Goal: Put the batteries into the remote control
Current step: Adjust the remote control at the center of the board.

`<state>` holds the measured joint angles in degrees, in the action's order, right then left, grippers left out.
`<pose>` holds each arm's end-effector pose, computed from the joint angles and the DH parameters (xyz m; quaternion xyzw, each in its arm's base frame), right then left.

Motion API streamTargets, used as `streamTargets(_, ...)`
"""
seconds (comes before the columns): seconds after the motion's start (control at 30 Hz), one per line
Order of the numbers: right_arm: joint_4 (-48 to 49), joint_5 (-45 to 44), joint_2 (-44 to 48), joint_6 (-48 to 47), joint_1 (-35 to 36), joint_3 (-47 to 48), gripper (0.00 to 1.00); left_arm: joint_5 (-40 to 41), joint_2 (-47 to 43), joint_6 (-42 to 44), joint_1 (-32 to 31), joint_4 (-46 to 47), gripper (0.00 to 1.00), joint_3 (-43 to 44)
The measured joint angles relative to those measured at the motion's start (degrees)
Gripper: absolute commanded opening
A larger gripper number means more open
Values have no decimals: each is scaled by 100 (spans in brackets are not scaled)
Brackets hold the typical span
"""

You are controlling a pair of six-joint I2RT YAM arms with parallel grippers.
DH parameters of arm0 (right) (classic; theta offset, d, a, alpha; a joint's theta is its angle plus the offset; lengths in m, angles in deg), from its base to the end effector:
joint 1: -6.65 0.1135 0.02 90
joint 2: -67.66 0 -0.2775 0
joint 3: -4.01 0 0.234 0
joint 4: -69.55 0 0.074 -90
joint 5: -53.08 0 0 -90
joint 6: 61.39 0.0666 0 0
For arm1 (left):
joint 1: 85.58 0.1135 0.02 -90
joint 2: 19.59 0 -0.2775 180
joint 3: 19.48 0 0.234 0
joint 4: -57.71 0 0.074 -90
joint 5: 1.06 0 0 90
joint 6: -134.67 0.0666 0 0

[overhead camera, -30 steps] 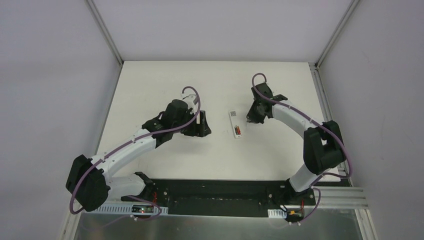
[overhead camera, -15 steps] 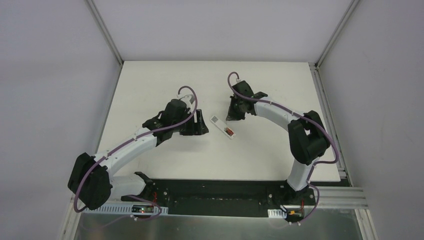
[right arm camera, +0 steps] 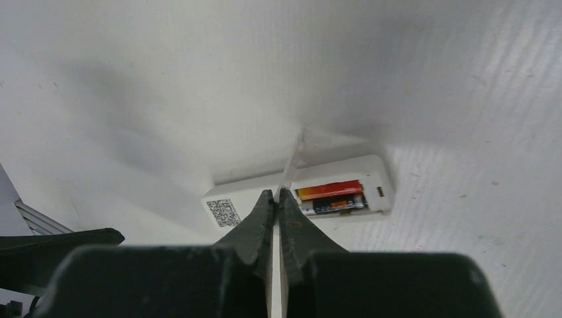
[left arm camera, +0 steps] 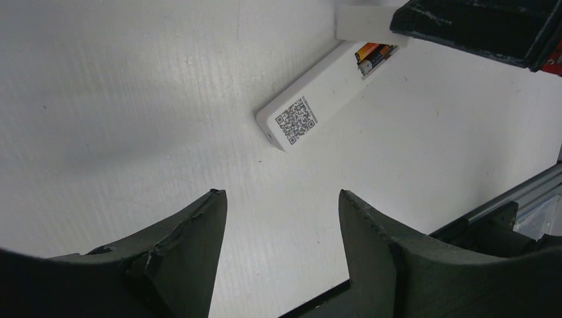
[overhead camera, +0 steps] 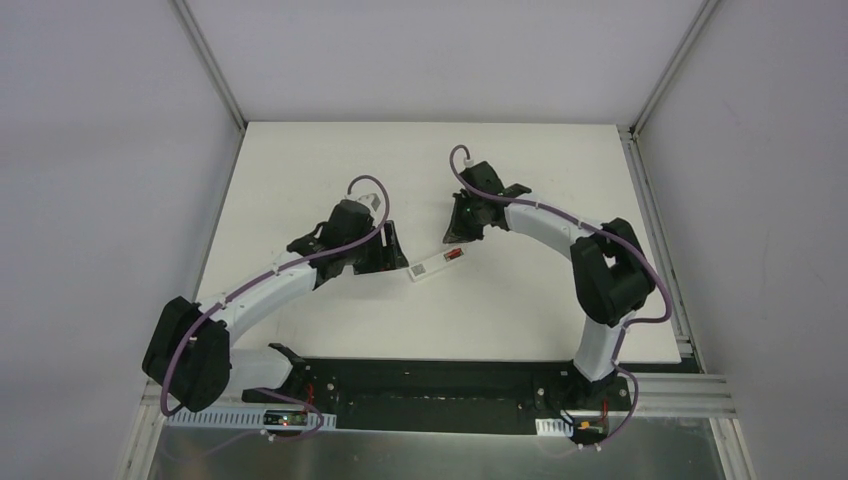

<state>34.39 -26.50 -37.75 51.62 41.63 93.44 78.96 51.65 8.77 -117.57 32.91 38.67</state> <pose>0.3259 0.2428 0.2080 -0.1280 0.9309 0.2355 0.2482 0.2219 -0.1522 0.2375 0.0077 0.8958 -0.3092 0.3194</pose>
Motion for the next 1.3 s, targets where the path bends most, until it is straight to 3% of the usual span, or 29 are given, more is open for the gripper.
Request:
streamTargets(0.43,-317,-205,111,-192,-1023,0,0,-4,540,-269,59,0,63,0)
streamTargets(0.87,-686,146,151,-450,-730,13,0,-50,1200,-579,63,15,61,323)
streamTargets(1.3,-1279,568,162,-136,-374,122,0,-157,1508,-765,219,7,59,352)
